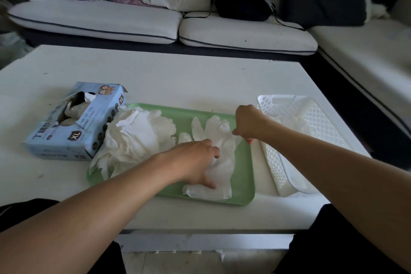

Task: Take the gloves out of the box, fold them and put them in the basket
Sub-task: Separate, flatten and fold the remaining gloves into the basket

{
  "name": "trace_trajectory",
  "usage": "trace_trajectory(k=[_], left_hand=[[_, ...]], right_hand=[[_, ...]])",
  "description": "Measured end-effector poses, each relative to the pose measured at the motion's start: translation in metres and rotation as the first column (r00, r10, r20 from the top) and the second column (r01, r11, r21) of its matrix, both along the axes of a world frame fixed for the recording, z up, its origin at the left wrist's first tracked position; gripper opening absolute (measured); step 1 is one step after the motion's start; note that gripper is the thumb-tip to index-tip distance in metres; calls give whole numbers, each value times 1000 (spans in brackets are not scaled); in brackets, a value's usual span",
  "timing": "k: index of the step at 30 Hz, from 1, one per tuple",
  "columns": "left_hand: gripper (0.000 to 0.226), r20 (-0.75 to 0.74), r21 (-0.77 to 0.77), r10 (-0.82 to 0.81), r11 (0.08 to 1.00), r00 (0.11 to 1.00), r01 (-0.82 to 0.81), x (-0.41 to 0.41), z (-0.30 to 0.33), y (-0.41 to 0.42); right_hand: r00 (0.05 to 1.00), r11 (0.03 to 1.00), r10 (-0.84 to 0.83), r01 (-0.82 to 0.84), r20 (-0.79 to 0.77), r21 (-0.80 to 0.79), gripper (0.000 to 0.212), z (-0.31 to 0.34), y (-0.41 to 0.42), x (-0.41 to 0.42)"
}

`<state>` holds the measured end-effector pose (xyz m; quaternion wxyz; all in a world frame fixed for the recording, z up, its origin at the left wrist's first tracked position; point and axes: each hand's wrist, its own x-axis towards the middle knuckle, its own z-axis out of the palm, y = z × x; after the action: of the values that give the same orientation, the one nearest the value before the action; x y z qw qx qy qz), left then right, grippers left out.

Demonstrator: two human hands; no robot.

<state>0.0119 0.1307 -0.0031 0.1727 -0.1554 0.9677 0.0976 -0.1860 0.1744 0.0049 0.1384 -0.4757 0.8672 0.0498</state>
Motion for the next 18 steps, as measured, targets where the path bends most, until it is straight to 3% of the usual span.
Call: trace_trajectory(k=[7, 14, 18], left_hand=[[74, 61, 60, -8, 998, 998, 5, 3, -3, 6], [77, 67, 82, -21, 997, 998, 15, 5, -3, 2], [78, 76, 67, -34, 997, 997, 29, 5, -1, 3]], right_hand=[[996, 989, -50, 59, 71, -137, 29, -11, -7, 4], [994, 995, -64, 70, 84, -65, 33, -8, -5, 3], [996, 997, -54, 58, 76, -54, 23, -12, -7, 5]])
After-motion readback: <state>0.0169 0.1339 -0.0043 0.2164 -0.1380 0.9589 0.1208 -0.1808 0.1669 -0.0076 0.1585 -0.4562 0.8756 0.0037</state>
